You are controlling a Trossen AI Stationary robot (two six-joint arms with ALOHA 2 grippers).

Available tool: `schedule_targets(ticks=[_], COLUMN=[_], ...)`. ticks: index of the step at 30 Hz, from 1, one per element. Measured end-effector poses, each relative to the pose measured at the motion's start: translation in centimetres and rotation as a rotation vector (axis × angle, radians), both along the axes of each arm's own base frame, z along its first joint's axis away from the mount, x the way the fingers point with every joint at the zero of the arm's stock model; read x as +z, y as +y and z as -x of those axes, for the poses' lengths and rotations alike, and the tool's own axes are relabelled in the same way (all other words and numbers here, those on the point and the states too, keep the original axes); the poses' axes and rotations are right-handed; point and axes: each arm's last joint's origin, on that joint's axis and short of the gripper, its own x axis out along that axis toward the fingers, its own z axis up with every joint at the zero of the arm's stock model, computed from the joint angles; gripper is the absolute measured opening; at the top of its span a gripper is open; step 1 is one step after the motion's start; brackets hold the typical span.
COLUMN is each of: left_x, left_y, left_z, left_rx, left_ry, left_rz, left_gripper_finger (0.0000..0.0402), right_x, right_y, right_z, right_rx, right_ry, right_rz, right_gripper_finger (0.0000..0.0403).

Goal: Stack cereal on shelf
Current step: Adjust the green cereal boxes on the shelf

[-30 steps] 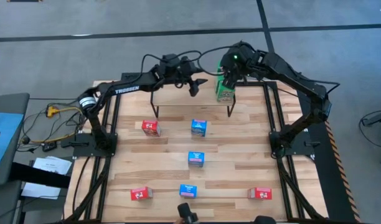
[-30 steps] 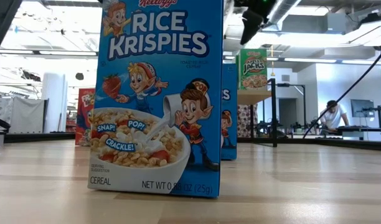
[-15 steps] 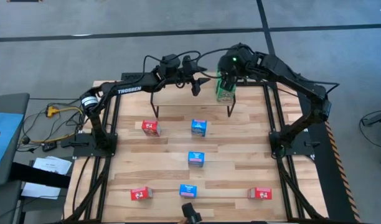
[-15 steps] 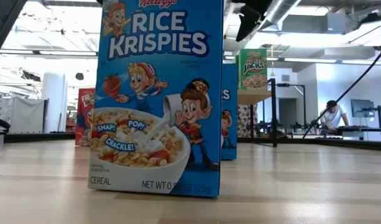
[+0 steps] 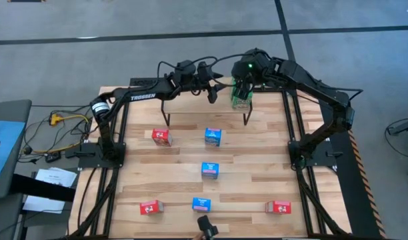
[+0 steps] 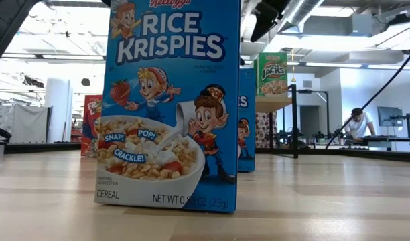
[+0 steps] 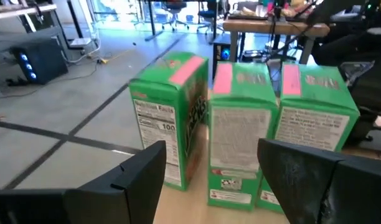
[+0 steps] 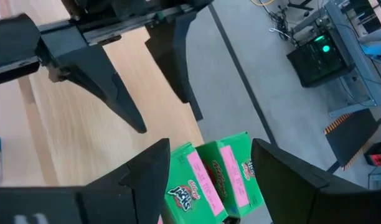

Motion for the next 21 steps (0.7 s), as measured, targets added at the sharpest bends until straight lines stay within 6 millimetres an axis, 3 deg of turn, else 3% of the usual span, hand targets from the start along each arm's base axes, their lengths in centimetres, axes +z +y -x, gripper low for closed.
schedule_targets(ticks=[21], left_x=[-1.1], left_y=[0.5], left_z=[-0.8], left_rx=[0.012], left_ry=[-0.012], left_rz=[0.032], left_gripper_finger=[0.0242], right_x=[0.0], right_y=[-0.1], right_z=[0.1], right_rx=[-0.004], right_ry=[0.002], right_rz=[-0.001], right_gripper_finger=[0.025])
